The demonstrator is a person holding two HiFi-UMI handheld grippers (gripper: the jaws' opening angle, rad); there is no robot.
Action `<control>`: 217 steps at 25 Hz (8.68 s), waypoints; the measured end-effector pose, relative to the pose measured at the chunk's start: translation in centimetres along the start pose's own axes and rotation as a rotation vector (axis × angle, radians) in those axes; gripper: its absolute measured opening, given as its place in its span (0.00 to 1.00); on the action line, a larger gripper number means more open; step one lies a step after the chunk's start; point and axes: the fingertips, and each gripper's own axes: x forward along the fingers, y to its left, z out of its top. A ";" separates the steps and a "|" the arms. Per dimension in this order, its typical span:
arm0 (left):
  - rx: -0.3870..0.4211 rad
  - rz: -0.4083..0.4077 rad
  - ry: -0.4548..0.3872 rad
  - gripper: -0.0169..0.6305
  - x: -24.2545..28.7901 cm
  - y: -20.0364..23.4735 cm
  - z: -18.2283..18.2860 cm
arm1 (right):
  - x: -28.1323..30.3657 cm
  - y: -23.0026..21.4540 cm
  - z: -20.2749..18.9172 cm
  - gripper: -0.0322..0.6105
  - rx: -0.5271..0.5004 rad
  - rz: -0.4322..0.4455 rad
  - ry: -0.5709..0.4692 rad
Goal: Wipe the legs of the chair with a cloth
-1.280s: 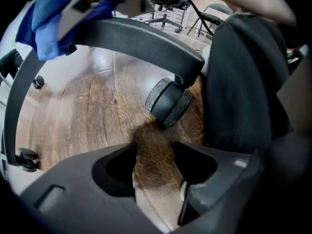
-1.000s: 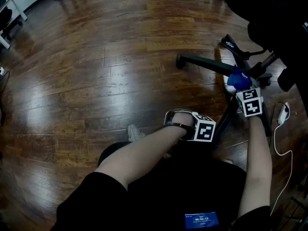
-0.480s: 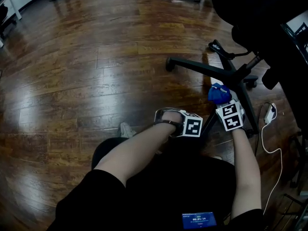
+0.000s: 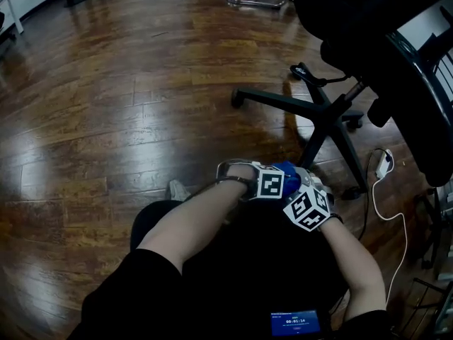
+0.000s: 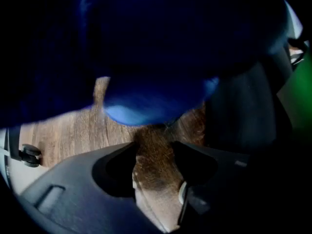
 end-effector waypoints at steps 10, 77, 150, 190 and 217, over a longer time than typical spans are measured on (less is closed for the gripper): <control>0.013 -0.031 0.002 0.42 -0.1 -0.1 0.2 | 1.0 -6.1 -1.5 0.21 0.044 -0.094 -0.005; -0.023 -0.036 0.057 0.42 -0.1 0.2 -0.4 | 1.3 -23.4 -5.7 0.21 0.400 -0.448 -0.015; -0.201 0.388 0.011 0.12 -6.0 13.5 -6.9 | 0.6 -6.9 -9.6 0.20 -0.339 -0.036 0.549; -0.252 0.417 -0.012 0.10 -5.9 14.0 -6.5 | 2.9 -16.4 -7.1 0.18 -0.052 -0.295 0.478; -0.272 0.434 -0.010 0.10 -6.2 14.1 -7.1 | 2.8 -11.7 -8.2 0.18 -0.298 -0.157 0.546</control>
